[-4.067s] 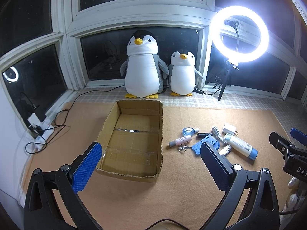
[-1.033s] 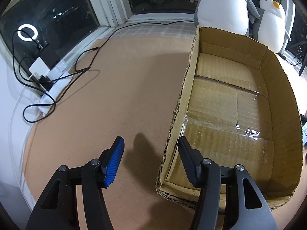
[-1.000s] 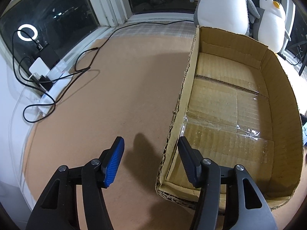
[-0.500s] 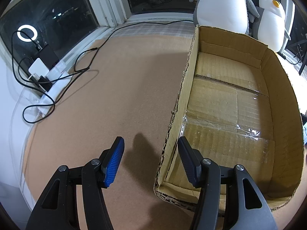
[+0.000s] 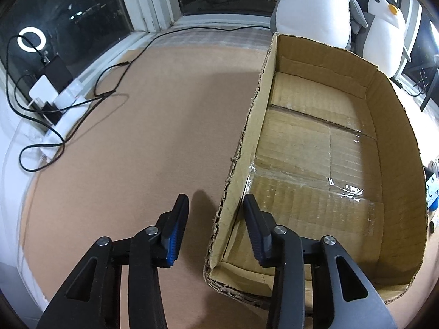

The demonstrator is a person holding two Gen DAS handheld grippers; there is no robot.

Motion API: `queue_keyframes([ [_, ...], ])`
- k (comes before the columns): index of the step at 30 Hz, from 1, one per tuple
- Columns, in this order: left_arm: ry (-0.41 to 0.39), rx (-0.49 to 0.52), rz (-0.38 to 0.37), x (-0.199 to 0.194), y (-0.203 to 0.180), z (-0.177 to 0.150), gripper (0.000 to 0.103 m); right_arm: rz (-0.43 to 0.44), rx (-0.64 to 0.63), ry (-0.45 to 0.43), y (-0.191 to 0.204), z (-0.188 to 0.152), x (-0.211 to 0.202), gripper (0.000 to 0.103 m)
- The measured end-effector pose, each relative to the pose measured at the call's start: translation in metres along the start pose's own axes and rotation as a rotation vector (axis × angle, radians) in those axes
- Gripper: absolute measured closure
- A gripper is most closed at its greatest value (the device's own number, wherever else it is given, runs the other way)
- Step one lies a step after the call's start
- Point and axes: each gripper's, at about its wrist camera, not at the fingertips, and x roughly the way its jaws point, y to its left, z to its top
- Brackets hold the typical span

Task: Organize rigid objects
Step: 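Close the right gripper on the white-and-blue lotion tube and lift it, then carry the lotion tube over the box and release it inside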

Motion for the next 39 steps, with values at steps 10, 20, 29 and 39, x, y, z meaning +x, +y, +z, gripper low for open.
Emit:
queue_keyframes([
  [10,-0.004,0.007,-0.036,0.0,-0.003,0.0,0.083,-0.037,0.062,-0.038,-0.003,-0.006,-0.016,0.059],
  [20,-0.012,0.001,-0.049,-0.001,-0.004,-0.002,0.085,-0.029,0.05,-0.11,0.021,0.009,-0.049,0.059],
  [29,-0.017,-0.004,-0.05,-0.001,-0.003,-0.002,0.085,0.069,-0.048,-0.185,0.095,0.042,-0.071,0.059],
  [39,-0.026,-0.007,-0.054,-0.002,-0.003,-0.002,0.085,0.195,-0.178,-0.178,0.19,0.068,-0.049,0.059],
])
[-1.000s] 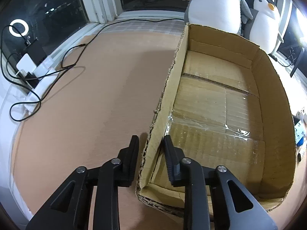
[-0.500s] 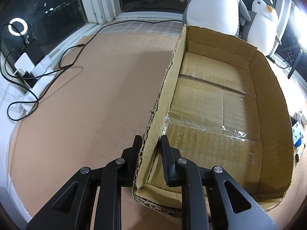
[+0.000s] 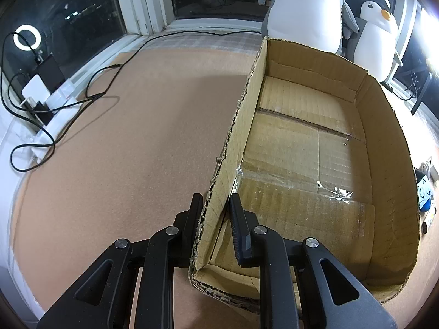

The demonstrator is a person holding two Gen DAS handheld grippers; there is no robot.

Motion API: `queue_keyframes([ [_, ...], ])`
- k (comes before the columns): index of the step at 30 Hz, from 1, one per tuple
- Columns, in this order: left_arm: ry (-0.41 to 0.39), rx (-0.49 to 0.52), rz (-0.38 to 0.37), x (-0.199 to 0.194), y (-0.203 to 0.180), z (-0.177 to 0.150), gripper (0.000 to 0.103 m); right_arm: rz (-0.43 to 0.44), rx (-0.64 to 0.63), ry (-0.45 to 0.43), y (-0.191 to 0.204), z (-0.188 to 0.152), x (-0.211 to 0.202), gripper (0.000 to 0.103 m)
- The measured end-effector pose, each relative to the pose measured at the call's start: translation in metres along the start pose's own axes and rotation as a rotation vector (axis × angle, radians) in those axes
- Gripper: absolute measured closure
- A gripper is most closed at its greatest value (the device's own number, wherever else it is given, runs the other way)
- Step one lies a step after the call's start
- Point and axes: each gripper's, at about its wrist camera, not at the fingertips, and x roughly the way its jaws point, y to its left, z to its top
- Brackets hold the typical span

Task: Organize rigid objects
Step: 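Carry the lotion tube over the box and release it inside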

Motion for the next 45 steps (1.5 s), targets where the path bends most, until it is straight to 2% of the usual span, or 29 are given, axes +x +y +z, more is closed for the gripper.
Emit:
queue_keyframes([
  [10,-0.006,-0.001,-0.003,-0.001,0.0,0.0,0.085,0.095,-0.067,0.044,0.071,0.019,0.056,0.059],
  [20,-0.01,-0.005,-0.003,-0.001,0.001,-0.001,0.085,0.119,-0.079,0.086,0.096,0.021,0.089,0.059],
  [25,-0.01,-0.006,-0.004,-0.001,0.001,-0.001,0.085,0.124,-0.087,0.103,0.1,0.022,0.095,0.056],
  [29,-0.011,-0.005,-0.004,-0.002,0.0,-0.001,0.085,0.123,-0.077,0.076,0.099,0.024,0.09,0.041],
  [45,-0.013,-0.004,0.008,-0.002,0.0,-0.002,0.085,0.128,0.015,0.027,0.055,0.024,0.058,0.041],
])
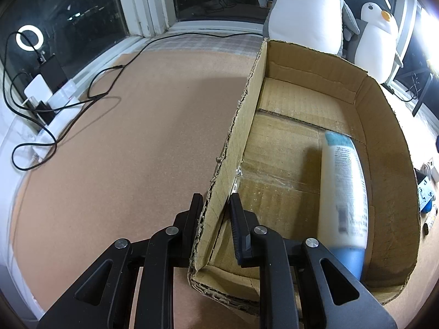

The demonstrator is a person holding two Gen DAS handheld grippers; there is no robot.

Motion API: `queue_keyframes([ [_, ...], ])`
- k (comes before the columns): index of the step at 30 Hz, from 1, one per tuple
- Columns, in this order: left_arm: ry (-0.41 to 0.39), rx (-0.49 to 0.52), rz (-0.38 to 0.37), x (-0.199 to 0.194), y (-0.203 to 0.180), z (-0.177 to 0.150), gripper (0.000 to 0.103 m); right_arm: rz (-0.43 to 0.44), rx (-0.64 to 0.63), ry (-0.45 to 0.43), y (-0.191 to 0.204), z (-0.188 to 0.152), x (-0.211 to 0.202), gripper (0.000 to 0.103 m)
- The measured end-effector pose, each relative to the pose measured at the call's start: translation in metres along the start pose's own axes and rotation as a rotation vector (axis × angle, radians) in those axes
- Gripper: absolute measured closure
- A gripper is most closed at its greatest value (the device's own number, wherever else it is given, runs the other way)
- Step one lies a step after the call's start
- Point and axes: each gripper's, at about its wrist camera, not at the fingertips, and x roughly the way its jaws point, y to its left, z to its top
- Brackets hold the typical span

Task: Organize rigid objects
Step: 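Carry the lotion tube over the box and release it inside, then move the right gripper to the white USB charger and grasp it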

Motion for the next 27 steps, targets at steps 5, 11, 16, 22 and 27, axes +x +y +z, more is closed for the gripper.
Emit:
queue_keyframes([
  [5,0.0,0.0,0.002,0.0,0.0,0.0,0.085,-0.016,0.031,-0.015,-0.019,-0.002,-0.013,0.041],
  [11,0.001,-0.001,0.007,0.0,0.0,0.001,0.085,-0.052,0.06,-0.03,-0.048,-0.008,-0.031,0.041],
  [16,0.002,-0.001,0.008,0.0,0.0,0.001,0.085,-0.099,0.091,-0.042,-0.082,-0.015,-0.048,0.041],
  [22,0.003,0.0,0.014,0.0,0.0,0.002,0.085,-0.164,0.131,-0.039,-0.133,-0.025,-0.067,0.041],
  [27,0.004,0.002,0.019,-0.001,-0.001,0.001,0.085,-0.218,0.144,-0.027,-0.17,-0.03,-0.078,0.041],
])
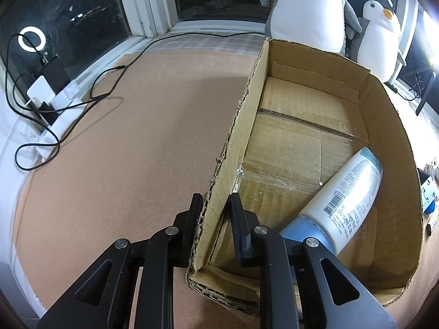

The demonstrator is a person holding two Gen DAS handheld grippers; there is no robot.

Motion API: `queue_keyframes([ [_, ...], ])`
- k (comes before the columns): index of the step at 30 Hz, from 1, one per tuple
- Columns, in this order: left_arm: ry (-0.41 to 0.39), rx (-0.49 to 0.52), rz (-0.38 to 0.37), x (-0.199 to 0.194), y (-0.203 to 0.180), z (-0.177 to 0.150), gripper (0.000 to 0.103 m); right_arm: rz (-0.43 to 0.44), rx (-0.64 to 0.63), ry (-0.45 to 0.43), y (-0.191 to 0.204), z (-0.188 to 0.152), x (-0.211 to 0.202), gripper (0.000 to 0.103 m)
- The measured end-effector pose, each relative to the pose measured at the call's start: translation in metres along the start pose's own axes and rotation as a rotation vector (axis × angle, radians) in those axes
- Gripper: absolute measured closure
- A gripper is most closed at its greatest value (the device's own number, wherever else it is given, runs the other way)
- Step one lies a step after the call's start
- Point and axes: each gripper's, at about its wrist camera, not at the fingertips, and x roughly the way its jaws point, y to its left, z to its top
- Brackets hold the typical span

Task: Organize rigid objects
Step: 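Move the right gripper to the white USB charger and grasp it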

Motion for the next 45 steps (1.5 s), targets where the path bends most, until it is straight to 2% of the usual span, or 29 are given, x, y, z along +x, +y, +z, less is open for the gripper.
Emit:
queue_keyframes([
  [7,0.003,0.004,0.012,0.0,-0.002,0.001,0.085,-0.055,0.006,0.046,-0.048,0.003,0.014,0.041],
  [13,0.003,0.004,0.013,0.0,-0.002,0.001,0.084,-0.047,0.023,0.098,-0.076,0.007,0.04,0.041],
  [26,0.003,0.005,0.014,0.0,-0.002,0.001,0.084,0.017,0.073,0.169,-0.099,0.016,0.076,0.041],
  [34,0.002,0.001,0.014,0.0,-0.002,0.001,0.084,0.053,0.084,0.202,-0.098,0.009,0.077,0.041],
  [37,0.002,0.002,0.014,0.0,-0.003,0.001,0.084,0.039,0.065,0.21,-0.094,0.005,0.077,0.041],
  [39,0.002,0.002,0.014,0.0,-0.003,0.001,0.084,0.023,0.055,0.218,-0.091,0.002,0.078,0.045],
  [41,0.002,0.001,0.013,0.0,-0.002,0.001,0.084,0.002,0.045,0.229,-0.089,0.0,0.08,0.056],
  [45,0.002,0.0,0.014,0.0,-0.003,0.001,0.084,-0.055,0.011,0.235,-0.085,-0.004,0.081,0.066],
])
